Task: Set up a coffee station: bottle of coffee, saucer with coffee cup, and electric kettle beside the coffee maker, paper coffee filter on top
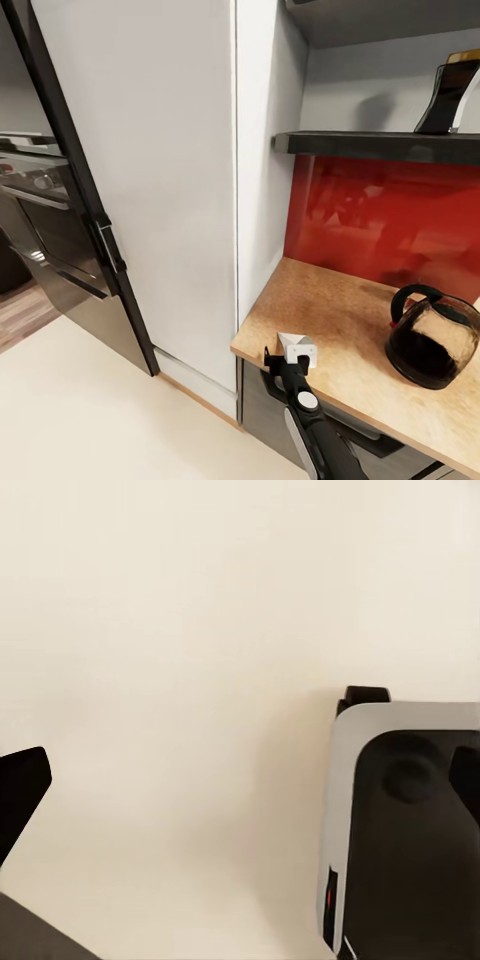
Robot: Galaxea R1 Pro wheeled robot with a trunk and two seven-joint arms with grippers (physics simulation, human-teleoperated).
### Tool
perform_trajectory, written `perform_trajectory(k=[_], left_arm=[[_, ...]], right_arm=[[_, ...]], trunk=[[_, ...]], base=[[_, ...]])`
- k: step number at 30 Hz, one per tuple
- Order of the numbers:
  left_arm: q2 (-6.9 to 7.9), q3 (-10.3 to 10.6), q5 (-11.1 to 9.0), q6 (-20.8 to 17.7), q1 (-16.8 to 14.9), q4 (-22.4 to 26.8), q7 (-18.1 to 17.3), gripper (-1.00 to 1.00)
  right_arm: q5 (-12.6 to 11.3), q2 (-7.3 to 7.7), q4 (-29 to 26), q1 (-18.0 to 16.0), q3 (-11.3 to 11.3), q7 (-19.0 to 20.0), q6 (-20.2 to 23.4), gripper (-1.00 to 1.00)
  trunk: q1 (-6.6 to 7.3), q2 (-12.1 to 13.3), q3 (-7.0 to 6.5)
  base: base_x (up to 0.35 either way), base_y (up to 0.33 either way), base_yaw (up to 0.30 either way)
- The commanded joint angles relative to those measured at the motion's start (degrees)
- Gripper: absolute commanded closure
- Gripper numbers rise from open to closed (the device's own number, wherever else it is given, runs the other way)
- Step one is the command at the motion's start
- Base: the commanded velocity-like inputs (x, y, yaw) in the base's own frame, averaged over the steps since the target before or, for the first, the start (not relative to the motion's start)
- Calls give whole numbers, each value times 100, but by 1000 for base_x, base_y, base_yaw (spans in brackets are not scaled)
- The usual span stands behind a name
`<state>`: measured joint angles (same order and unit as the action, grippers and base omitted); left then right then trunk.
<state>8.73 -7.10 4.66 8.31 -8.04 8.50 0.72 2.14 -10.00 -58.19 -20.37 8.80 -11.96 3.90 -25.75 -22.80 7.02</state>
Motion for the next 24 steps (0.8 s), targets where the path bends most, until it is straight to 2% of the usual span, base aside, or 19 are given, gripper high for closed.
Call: perform_trajectory(k=[1, 9, 10, 24], left_arm=[[3, -43, 47, 21, -5, -8, 12, -100], [12, -45, 48, 22, -5, -30, 15, -100], [14, -46, 50, 22, -5, -39, 16, -100], [32, -55, 52, 22, 10, -42, 16, -100]], right_arm=[[23, 0, -8, -3, 7, -34, 39, -100], [26, 0, 37, -3, -1, -34, 40, -100], [24, 0, 111, -4, -6, -37, 41, 100], [23, 0, 133, -7, -10, -40, 39, 100]], trunk=[[-4, -12, 12], [-4, -12, 12], [-4, -12, 12], [-4, -12, 12]], base=[[69, 0, 0], [76, 0, 0], [2, 0, 0], [0, 0, 0]])
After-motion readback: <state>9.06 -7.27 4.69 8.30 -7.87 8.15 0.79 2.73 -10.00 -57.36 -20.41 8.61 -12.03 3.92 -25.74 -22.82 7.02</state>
